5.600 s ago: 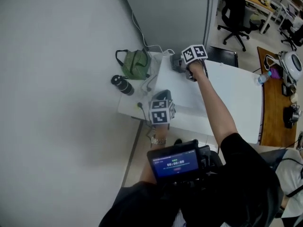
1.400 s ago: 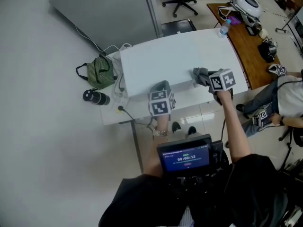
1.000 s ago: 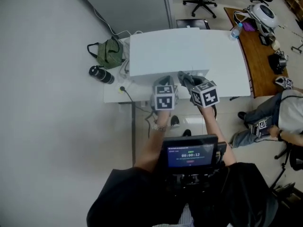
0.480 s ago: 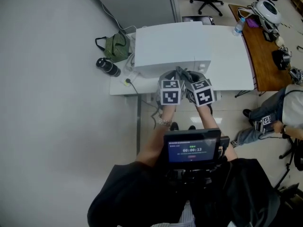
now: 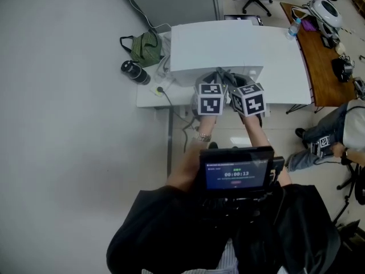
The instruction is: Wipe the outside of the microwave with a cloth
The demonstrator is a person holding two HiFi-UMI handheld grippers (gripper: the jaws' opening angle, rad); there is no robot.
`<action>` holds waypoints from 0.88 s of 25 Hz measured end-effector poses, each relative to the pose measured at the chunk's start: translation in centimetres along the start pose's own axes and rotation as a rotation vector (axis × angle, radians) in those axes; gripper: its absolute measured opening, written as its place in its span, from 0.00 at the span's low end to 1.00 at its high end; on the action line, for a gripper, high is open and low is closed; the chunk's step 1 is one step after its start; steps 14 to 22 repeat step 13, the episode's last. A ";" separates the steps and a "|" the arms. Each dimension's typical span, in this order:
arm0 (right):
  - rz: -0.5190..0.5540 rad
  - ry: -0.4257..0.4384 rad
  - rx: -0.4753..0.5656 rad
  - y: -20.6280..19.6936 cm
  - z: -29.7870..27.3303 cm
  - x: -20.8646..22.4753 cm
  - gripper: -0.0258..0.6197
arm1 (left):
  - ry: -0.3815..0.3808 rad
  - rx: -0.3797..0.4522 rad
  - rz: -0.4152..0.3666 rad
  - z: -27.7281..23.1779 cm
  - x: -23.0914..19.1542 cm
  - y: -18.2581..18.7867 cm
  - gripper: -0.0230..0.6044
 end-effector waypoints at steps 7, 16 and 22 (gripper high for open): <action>-0.015 -0.004 0.006 0.0 -0.1 -1.3 0.12 | -0.020 0.003 0.013 0.7 -0.6 -0.4 0.03; -0.004 0.012 -0.001 0.2 -0.5 -2.3 0.12 | -0.026 0.000 0.024 0.7 -1.5 -0.6 0.03; -0.004 0.012 -0.001 0.2 -0.5 -2.3 0.12 | -0.026 0.000 0.024 0.7 -1.5 -0.6 0.03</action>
Point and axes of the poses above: the fingertips, and each gripper's own axes: z backward along the fingers, x to its right, y out of its top, the point moved 6 cm from there along z, backward along the fingers, and after that the axes turned 6 degrees about z, right-handed, at the moved point
